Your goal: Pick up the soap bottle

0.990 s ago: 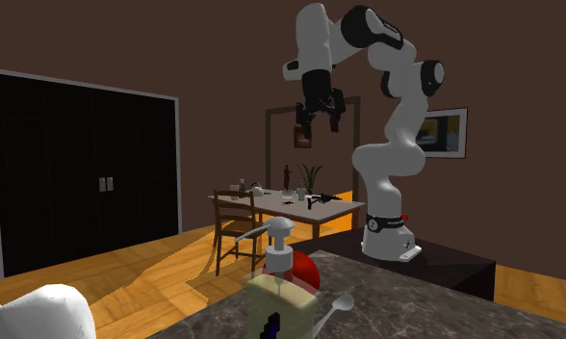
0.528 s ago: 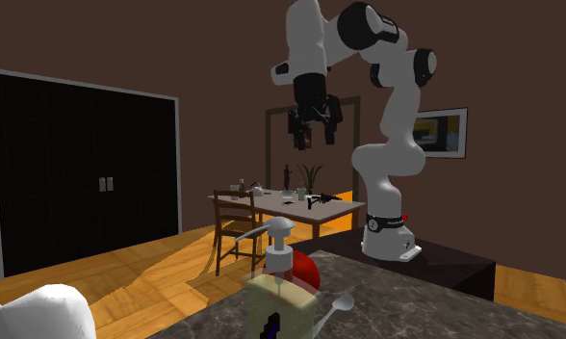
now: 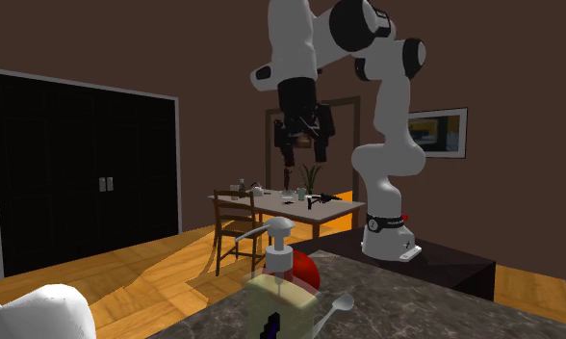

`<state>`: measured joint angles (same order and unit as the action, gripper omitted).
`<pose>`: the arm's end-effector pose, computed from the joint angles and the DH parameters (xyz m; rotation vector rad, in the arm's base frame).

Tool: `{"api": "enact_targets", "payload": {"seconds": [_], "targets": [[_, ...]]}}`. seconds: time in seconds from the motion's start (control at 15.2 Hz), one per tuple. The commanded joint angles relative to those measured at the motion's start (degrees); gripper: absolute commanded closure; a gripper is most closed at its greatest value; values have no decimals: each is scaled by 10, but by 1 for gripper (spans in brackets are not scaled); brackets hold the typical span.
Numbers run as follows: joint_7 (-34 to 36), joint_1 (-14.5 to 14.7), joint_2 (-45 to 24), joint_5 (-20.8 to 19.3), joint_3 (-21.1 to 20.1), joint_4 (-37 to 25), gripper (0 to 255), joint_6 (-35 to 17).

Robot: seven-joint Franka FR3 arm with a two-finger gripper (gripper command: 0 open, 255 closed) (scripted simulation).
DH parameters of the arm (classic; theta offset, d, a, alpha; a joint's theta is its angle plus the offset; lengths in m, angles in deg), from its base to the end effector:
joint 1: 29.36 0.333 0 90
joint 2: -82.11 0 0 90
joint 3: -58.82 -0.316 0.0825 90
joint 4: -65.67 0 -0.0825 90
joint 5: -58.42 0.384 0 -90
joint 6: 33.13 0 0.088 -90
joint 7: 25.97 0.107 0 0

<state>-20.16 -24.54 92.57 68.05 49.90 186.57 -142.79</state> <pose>0.4818 0.1334 0.4932 -3.0135 -0.1173 0.0552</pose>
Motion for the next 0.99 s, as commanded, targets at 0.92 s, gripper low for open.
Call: {"api": "enact_targets", "payload": {"seconds": [0.92], "targets": [[109, 44, -306, -56, -30, -264, 0, -29]]}}
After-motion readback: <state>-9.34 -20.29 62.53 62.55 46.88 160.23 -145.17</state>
